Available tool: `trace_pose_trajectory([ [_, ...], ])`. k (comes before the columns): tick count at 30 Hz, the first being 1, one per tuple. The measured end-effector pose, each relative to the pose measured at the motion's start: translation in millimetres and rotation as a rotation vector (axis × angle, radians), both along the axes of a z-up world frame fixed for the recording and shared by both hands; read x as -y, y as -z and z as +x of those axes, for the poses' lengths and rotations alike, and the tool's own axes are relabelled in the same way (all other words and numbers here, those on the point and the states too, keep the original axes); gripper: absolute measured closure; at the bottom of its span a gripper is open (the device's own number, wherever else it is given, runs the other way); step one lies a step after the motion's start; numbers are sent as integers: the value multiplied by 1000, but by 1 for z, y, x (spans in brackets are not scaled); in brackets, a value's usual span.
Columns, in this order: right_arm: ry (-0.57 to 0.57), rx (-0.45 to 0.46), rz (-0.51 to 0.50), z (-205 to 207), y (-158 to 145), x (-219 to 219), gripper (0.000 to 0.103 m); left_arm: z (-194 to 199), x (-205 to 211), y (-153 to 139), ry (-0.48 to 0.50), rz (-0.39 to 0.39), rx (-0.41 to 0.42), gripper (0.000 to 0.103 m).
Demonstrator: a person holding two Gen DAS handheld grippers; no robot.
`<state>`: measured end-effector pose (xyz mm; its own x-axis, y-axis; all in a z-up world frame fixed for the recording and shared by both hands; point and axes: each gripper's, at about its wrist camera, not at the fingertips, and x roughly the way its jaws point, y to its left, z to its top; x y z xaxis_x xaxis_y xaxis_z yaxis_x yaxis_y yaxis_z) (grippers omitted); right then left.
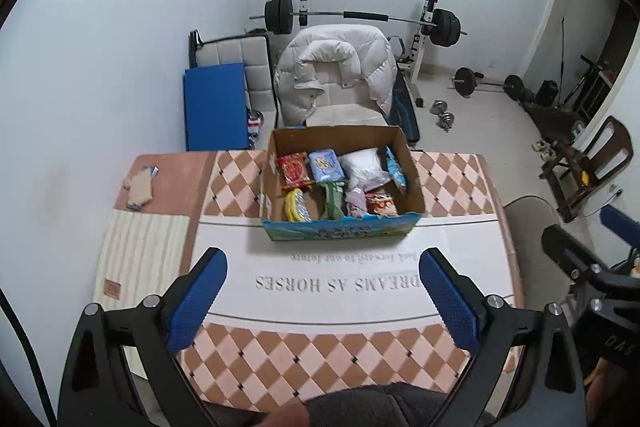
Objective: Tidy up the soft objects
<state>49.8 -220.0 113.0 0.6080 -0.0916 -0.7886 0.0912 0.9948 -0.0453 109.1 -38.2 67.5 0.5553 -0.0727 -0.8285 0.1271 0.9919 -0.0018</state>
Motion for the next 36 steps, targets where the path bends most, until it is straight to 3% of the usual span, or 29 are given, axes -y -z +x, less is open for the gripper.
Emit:
trace_pose_trajectory([
  [15,23,22,-34,35,3,10,0,20,1,-1,-65,32,77,2],
  [36,30,41,-36,52,1,17,0,26,1,-1,-81,27,68,2],
])
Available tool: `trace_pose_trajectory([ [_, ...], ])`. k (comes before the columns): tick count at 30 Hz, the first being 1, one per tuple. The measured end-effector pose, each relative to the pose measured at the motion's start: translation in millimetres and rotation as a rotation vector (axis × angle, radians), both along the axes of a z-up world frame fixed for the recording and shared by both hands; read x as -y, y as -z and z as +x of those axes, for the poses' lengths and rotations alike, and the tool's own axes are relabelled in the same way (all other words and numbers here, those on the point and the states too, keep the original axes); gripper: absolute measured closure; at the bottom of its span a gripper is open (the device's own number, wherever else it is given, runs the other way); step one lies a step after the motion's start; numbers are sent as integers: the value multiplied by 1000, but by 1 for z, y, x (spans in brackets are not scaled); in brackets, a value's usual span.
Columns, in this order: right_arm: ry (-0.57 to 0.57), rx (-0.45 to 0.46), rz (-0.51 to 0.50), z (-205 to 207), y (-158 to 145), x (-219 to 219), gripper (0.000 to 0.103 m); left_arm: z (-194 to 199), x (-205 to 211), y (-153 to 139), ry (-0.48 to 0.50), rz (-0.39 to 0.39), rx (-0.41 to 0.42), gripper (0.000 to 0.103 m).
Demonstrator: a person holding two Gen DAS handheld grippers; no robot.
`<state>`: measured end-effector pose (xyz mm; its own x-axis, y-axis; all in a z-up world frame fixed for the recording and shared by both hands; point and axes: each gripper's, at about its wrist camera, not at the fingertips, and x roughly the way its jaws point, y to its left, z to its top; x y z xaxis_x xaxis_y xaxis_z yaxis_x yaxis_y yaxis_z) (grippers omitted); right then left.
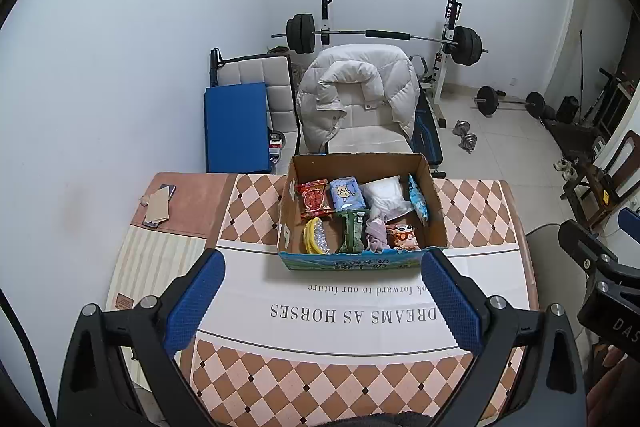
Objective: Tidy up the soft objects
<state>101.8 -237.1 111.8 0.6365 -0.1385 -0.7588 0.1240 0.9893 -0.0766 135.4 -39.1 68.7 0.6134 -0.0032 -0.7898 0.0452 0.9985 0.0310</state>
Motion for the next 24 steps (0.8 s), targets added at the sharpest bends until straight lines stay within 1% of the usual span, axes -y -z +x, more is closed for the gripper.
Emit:
trace_pose_trajectory([
  [24,-2,2,-5,4,-2,-1,0,-3,5,-4,9,-14,6,2],
])
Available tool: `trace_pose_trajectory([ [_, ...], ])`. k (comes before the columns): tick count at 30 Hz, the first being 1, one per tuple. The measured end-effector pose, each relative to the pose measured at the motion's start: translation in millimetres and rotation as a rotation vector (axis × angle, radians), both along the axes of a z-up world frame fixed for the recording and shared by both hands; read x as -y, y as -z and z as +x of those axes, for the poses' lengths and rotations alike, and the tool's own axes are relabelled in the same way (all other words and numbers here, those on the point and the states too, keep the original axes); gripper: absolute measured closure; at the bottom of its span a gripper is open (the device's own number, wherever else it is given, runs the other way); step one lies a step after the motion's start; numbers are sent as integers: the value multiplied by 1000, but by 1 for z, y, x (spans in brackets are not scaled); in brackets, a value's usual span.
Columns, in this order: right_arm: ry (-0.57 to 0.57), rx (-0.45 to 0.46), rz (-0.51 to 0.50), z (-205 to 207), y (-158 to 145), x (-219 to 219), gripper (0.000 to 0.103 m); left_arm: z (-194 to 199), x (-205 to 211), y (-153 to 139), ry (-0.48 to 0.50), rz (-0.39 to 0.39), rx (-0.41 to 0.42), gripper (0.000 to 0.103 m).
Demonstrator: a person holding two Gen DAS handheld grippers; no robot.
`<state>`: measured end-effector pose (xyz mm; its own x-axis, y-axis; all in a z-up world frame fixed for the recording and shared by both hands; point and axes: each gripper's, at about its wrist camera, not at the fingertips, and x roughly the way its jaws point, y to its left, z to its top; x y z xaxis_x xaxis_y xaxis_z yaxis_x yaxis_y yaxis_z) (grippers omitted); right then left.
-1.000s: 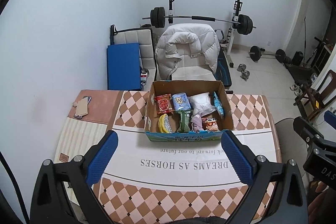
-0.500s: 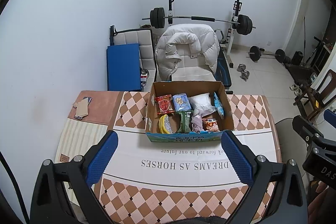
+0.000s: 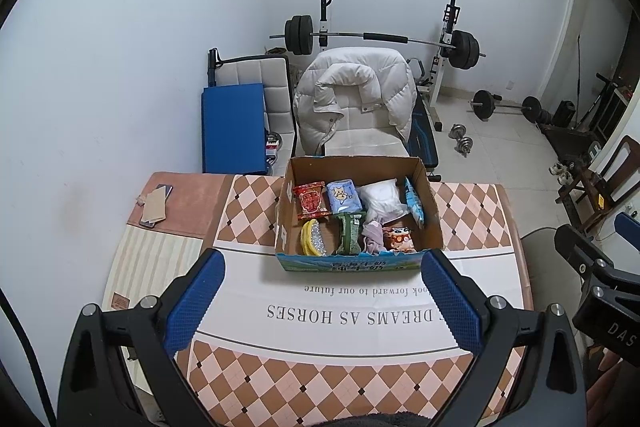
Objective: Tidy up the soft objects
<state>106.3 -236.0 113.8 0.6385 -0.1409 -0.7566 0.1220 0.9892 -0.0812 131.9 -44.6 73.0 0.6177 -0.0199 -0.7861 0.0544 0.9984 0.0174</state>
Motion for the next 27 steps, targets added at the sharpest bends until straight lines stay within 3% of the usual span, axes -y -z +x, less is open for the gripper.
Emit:
trace_pose_trajectory([
  [27,15,10,4,-9,-9,1,0,0,-4,-7,-5,-2,1,2],
])
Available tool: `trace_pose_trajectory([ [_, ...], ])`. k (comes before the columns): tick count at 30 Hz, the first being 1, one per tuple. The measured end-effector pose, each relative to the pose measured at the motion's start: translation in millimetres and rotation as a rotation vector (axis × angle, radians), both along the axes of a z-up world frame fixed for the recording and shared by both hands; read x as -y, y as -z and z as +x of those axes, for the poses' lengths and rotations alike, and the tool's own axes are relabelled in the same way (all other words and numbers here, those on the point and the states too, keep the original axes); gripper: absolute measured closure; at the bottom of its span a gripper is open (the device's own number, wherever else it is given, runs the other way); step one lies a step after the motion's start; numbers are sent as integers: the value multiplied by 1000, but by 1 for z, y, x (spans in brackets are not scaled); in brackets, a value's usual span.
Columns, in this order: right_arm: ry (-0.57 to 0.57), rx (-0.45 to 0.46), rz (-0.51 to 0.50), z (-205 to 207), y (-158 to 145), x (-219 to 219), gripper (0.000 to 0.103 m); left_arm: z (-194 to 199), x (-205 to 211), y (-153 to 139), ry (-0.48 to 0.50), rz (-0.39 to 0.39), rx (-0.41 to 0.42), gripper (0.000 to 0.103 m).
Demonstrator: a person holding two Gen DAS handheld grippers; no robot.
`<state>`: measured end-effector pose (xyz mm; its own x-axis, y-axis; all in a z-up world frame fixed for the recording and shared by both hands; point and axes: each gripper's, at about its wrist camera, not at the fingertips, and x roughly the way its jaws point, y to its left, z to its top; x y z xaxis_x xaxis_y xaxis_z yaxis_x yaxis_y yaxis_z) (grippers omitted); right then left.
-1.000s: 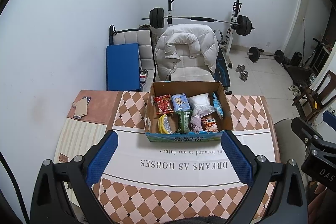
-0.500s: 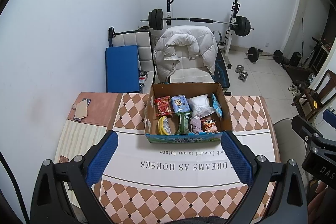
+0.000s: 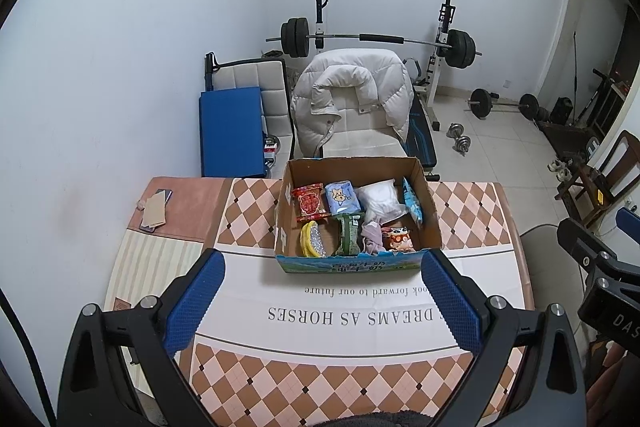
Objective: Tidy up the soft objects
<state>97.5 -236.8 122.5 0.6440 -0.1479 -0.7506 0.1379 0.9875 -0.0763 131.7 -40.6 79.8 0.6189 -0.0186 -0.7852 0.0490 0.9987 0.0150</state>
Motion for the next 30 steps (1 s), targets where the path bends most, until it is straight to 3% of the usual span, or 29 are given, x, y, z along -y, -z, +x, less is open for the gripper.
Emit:
trace_pose_trajectory([
  [30,7,3,1,-5,1,1,0,-5,4,1,10,13,12,2],
])
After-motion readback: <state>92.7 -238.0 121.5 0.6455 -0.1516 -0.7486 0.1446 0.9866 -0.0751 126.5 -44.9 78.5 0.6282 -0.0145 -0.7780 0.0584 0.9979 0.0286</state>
